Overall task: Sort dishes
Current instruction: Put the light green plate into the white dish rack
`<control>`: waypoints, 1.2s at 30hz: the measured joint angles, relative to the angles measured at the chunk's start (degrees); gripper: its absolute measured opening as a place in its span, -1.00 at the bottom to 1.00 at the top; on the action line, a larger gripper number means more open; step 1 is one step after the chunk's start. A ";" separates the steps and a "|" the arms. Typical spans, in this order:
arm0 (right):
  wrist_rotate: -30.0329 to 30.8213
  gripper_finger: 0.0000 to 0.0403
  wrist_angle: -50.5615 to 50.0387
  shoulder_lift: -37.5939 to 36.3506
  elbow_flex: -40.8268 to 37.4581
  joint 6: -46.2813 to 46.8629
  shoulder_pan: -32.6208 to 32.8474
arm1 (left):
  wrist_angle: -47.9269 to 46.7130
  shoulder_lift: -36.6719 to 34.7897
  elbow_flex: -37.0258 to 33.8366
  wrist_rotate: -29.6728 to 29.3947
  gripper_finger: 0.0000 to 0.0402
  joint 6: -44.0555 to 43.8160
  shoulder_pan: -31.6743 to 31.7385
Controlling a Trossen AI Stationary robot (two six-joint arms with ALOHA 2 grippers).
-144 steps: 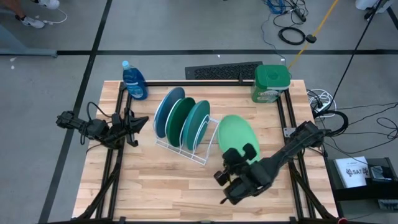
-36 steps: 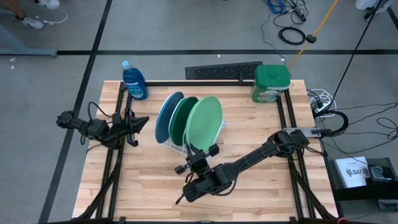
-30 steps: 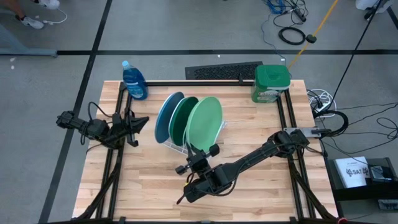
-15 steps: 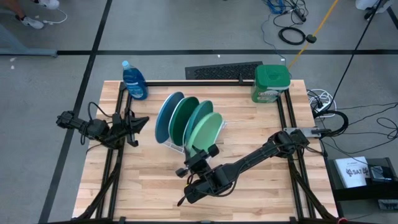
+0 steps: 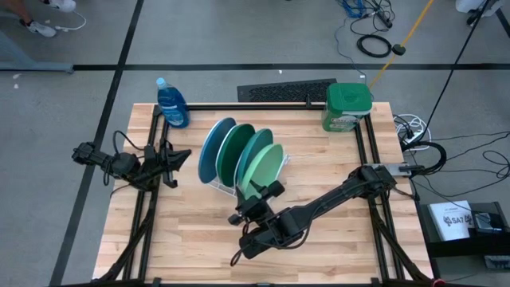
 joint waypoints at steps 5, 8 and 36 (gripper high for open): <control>-0.53 -0.02 -4.78 -1.01 0.00 0.64 0.02 | 0.04 0.01 0.00 0.02 -1.00 -0.01 -0.01; -1.80 -0.03 -6.76 -1.44 0.00 0.96 0.02 | 0.01 0.00 0.00 0.01 -1.00 -0.01 0.00; -19.71 0.37 -40.14 -6.42 -0.02 32.46 -2.71 | 0.00 0.01 0.00 0.02 -1.00 -0.06 -0.01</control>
